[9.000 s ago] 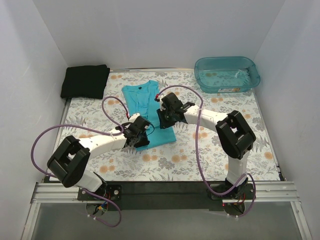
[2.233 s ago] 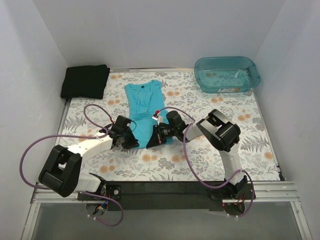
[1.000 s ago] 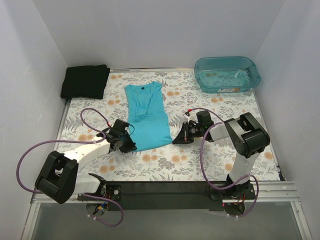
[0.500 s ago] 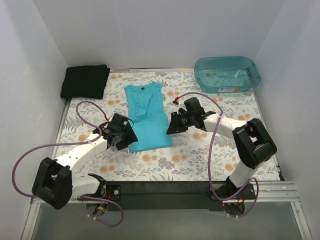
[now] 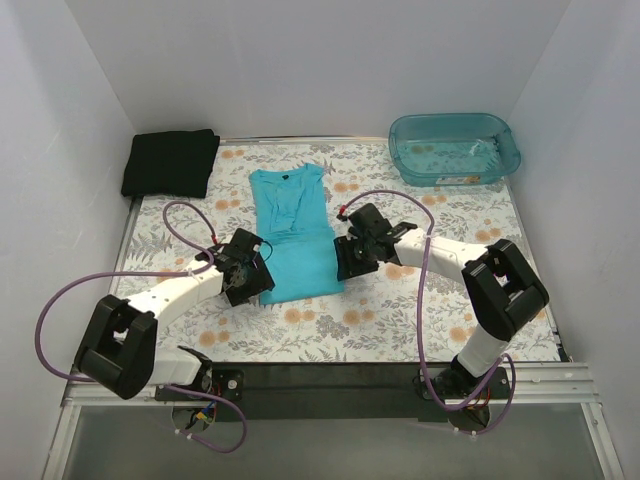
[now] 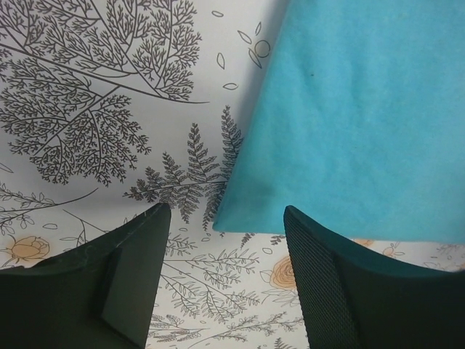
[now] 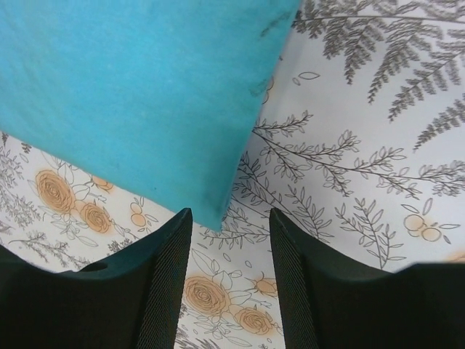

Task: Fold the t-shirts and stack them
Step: Fold the tshirt

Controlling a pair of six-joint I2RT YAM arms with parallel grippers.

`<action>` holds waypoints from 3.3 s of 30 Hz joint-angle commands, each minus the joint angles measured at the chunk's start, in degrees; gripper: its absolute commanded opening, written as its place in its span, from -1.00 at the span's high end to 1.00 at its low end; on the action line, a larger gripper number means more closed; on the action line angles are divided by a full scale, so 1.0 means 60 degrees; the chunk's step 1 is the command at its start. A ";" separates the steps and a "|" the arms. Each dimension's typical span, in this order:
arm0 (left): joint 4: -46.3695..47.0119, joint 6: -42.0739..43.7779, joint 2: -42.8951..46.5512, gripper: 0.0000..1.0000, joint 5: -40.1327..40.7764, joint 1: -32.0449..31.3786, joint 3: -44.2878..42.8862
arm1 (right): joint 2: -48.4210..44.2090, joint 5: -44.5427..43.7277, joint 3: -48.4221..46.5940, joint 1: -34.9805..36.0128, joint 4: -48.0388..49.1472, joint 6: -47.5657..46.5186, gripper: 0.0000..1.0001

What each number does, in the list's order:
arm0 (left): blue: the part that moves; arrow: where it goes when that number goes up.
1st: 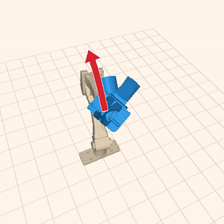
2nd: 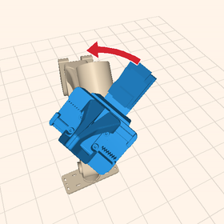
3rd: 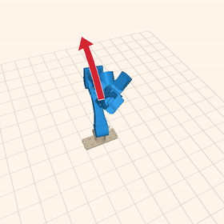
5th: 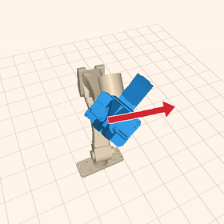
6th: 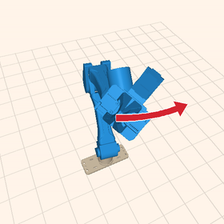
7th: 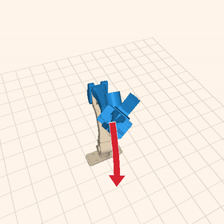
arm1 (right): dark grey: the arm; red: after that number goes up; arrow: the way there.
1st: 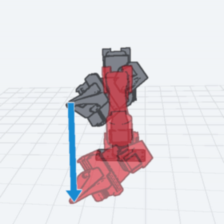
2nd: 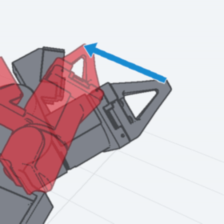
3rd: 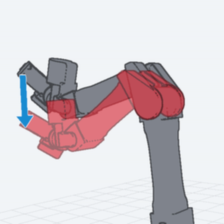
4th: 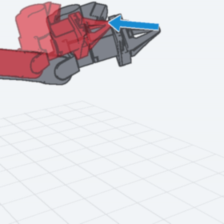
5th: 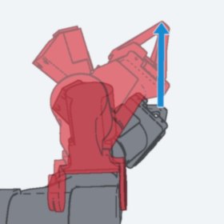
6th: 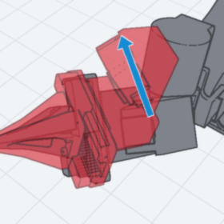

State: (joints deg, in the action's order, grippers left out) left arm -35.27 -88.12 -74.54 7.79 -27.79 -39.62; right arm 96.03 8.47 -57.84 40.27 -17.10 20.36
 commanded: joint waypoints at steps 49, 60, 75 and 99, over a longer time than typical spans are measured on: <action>0.0150 -0.0944 -0.2283 0.95 0.0005 -0.1857 0.0626 | 0.1353 -0.2218 -0.1331 0.1271 -0.2056 0.1704 0.04; 0.0150 -0.0944 -0.2078 0.96 -0.0097 -0.1857 0.0699 | 0.1778 -0.2335 -0.1053 0.1345 -0.2335 0.2114 0.21; 0.0033 -0.0958 -0.2107 1.00 -0.0244 -0.1857 0.0553 | 0.1998 -0.1954 -0.0862 0.1345 -0.2350 0.2100 0.88; -0.4360 -0.0547 0.0922 1.00 -0.2029 -0.2573 -0.1645 | -0.0328 -0.0065 -0.1582 0.1418 -0.5907 -0.0243 0.97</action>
State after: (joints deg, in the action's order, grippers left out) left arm -52.36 -90.65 -73.10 0.64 -40.91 -48.21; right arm 99.57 4.67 -68.01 48.56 -43.42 22.31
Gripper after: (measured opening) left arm 0.071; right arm 0.013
